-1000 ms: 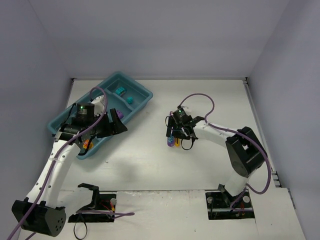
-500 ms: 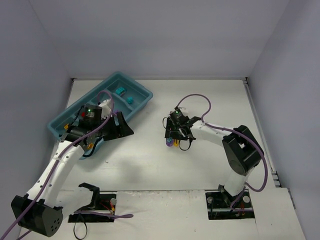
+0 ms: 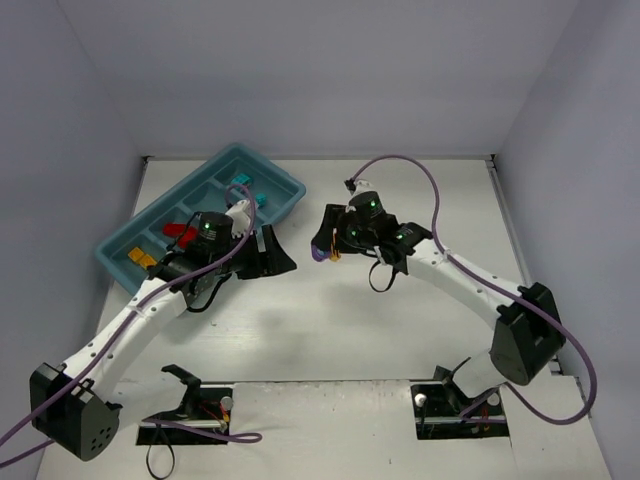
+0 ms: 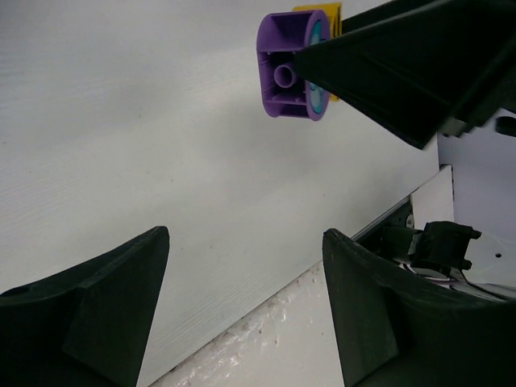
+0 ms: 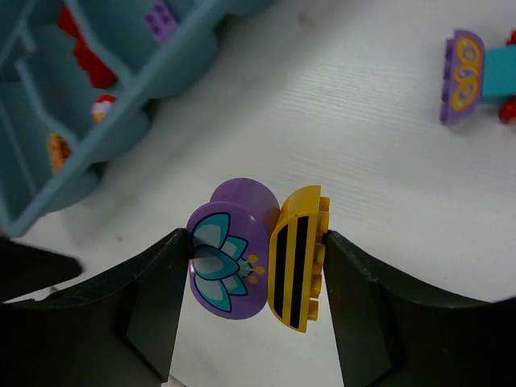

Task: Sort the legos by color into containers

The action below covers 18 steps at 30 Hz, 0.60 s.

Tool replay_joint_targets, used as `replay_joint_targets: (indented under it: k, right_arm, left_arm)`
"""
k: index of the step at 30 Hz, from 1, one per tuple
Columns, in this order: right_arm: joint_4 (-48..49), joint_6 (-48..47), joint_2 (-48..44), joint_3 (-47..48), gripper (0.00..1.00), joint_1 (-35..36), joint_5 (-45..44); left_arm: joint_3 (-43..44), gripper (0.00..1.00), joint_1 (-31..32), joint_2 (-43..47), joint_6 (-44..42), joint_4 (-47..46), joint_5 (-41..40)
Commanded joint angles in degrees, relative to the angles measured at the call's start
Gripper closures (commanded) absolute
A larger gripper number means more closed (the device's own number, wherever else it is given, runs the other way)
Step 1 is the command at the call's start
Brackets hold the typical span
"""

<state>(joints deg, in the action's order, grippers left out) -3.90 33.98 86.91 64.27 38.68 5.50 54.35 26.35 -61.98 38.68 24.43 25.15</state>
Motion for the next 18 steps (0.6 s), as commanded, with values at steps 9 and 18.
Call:
replay_joint_targets:
  k: [9,18]
  right_arm:
    - [10.6,-0.1,-9.8,-0.1,1.00,0.3,9.8]
    - [14.5,2.3,-12.3,-1.8,1.00,0.3,12.2]
  left_arm:
    - [0.7,0.31,5.8,-1.0,2.7,-18.9,-4.7]
    - [-0.4,0.31,11.8,-1.4,3.1,-25.9,-15.0]
